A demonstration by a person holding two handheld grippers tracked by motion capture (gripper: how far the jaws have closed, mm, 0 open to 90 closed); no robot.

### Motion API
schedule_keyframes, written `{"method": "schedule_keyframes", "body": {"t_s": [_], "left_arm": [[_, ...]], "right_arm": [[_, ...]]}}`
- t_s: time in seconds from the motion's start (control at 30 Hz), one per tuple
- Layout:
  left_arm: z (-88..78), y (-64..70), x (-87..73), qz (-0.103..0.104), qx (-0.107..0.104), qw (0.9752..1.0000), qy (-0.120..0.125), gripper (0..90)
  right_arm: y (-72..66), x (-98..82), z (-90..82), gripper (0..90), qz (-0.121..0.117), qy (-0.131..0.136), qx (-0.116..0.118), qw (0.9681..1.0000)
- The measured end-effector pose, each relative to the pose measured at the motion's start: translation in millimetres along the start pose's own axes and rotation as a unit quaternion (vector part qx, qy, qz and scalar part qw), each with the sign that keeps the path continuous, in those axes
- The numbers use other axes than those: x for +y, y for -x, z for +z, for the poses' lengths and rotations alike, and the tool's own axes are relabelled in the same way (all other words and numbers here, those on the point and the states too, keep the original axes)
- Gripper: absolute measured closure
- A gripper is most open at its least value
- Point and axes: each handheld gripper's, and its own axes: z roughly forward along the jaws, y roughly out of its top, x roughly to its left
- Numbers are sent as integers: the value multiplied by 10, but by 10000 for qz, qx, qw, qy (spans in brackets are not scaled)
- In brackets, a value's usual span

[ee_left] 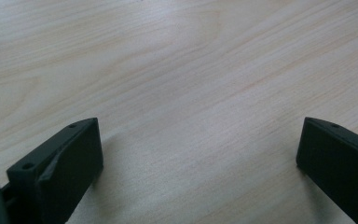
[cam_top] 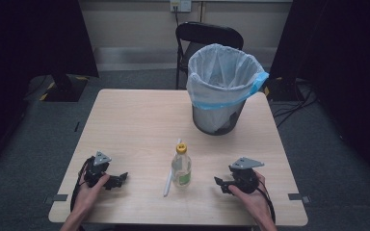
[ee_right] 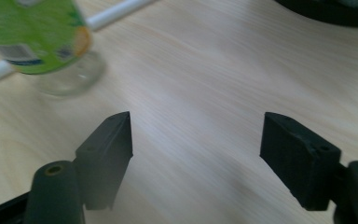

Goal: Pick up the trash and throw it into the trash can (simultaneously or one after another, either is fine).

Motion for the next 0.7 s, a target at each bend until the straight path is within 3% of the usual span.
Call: {"method": "schedule_keyframes", "body": {"t_s": [0.13,0.17,0.33,0.5,0.7], "left_arm": [[-1,-1,0,3,7,10000,-4,0],[0,0,0,1,1,10000,-2,0],[2,-1,3,25,24,10000,1,0],[4,2,2,0,12,10000,6,0],[1,-2,1,7,-6,10000,-1,0]], "right_arm": [[-148,104,48,221,-245,27,227,9994],[-244,177,75,217,-367,67,343,9987],[-457,356,158,197,-629,104,687,9956],[-611,439,317,221,-742,102,1014,9920],[-718,503,450,184,-841,151,1155,9896]]}}
